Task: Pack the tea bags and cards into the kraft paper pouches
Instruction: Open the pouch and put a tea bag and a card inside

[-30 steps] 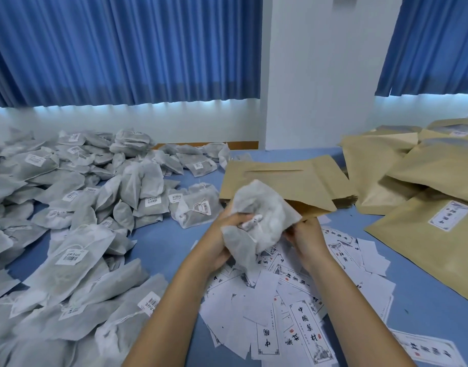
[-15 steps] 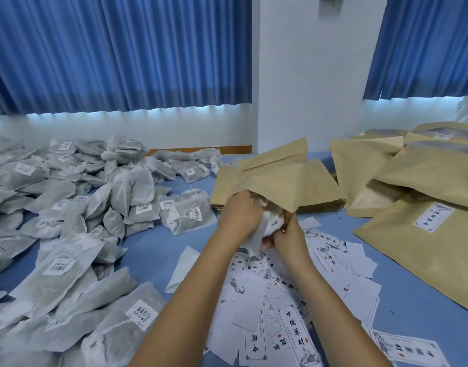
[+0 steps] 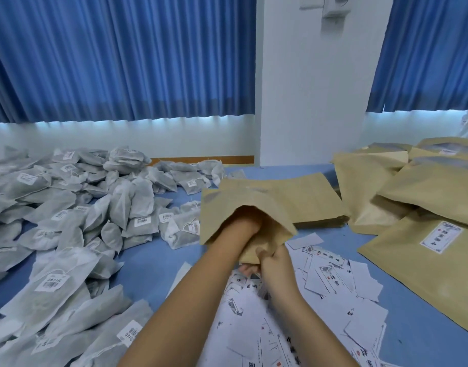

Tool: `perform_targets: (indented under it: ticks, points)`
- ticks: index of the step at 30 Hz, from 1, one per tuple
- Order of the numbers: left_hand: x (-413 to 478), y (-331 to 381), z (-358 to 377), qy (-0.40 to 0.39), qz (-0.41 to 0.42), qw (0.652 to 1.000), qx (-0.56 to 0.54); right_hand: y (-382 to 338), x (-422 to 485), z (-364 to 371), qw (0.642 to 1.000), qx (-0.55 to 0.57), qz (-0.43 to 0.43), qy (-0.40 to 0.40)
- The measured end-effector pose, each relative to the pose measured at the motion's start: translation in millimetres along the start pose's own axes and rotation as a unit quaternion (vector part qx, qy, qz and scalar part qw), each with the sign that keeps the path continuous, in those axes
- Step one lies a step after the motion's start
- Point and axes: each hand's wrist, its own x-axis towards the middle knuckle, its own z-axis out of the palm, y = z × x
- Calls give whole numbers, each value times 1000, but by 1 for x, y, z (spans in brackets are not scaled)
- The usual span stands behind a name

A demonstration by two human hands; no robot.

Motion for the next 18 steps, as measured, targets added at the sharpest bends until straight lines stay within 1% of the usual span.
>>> perform_targets:
  ticks: [2, 3, 4, 5, 6, 7, 8, 9, 10, 11, 12, 13, 14, 15, 16, 17, 18]
  points:
    - [-16, 15, -5, 16, 75, 997, 4, -9, 6, -11, 996, 81, 2, 41]
    - [-27, 16, -7, 19, 95, 995, -12, -12, 9, -15, 991, 119, -6, 55]
    - [-36, 13, -10, 22, 115, 991, -59, -15, 11, -19, 986, 151, -12, 65]
    - [-47, 8, -13, 21, 144, 980, -137, -17, 11, -22, 983, 169, -15, 70]
    - [-59, 3, -20, 22, 173, 954, -243, -19, 12, -23, 981, 181, -13, 67]
    - [-69, -6, -30, 57, 198, 905, -372, -19, 12, -24, 981, 185, -6, 63]
    - [-72, -18, -38, 146, 192, 836, -492, -18, 12, -25, 982, 179, 5, 63]
    - [-68, -34, -42, 240, 159, 772, -566, -18, 13, -27, 983, 169, 12, 65]
    - [-57, -54, -42, 316, 101, 747, -576, -17, 14, -28, 984, 165, 15, 69]
    - [-42, -74, -40, 364, 43, 763, -532, -16, 15, -30, 983, 169, 17, 74]
    - [-25, -95, -32, 355, -27, 844, -401, -16, 16, -31, 982, 170, 17, 77]
    - [-13, -114, -18, 275, -79, 933, -218, -16, 17, -31, 982, 170, 18, 78]
    - [-2, -130, -2, 176, -112, 976, -67, -16, 17, -31, 982, 167, 17, 80]
    - [4, -141, 11, 106, -135, 985, 35, -16, 18, -31, 983, 166, 16, 81]
    - [6, -147, 20, 84, -148, 983, 72, -15, 20, -31, 983, 165, 16, 80]
    - [7, -149, 26, 93, -157, 980, 76, -14, 21, -32, 983, 162, 18, 80]
    - [8, -149, 28, 119, -163, 976, 77, -14, 22, -32, 984, 156, 21, 82]
